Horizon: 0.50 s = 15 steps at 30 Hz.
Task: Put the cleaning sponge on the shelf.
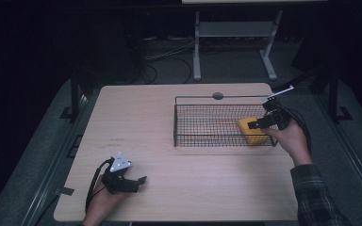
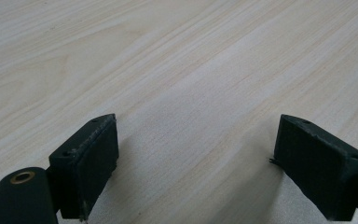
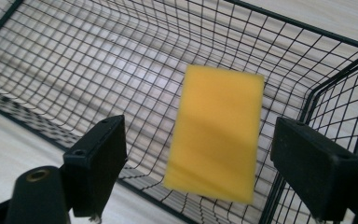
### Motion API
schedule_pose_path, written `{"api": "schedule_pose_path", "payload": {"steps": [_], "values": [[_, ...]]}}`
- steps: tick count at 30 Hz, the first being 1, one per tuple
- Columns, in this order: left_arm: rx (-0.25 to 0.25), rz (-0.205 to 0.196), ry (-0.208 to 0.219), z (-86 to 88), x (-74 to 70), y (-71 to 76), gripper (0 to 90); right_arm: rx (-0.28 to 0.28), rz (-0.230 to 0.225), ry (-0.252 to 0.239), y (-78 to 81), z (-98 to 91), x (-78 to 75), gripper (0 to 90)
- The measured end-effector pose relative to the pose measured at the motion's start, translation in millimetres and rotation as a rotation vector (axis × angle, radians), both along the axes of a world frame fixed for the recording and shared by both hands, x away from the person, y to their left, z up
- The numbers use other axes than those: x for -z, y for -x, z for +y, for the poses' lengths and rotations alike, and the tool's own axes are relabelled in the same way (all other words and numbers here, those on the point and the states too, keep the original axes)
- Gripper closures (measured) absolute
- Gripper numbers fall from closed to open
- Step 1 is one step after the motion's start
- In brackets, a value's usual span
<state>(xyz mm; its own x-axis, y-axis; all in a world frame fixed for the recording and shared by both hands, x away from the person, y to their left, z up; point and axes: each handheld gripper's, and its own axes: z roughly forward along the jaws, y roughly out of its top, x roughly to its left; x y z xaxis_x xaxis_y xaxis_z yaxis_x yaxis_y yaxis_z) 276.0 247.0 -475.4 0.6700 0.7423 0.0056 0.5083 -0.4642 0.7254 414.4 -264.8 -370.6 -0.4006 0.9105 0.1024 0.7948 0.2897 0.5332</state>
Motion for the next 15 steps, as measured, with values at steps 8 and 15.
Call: {"api": "schedule_pose_path", "payload": {"steps": [8,15], "values": [[0.0,0.0,0.0,0.0,0.0,0.0,13.0,-0.024,-0.029,-0.006,21.4,-1.3,-5.1,16.8],[0.0,0.0,0.0,0.0,0.0,0.0,13.0,-0.051,-0.054,-0.014,41.7,-2.5,-4.7,16.6]]}}
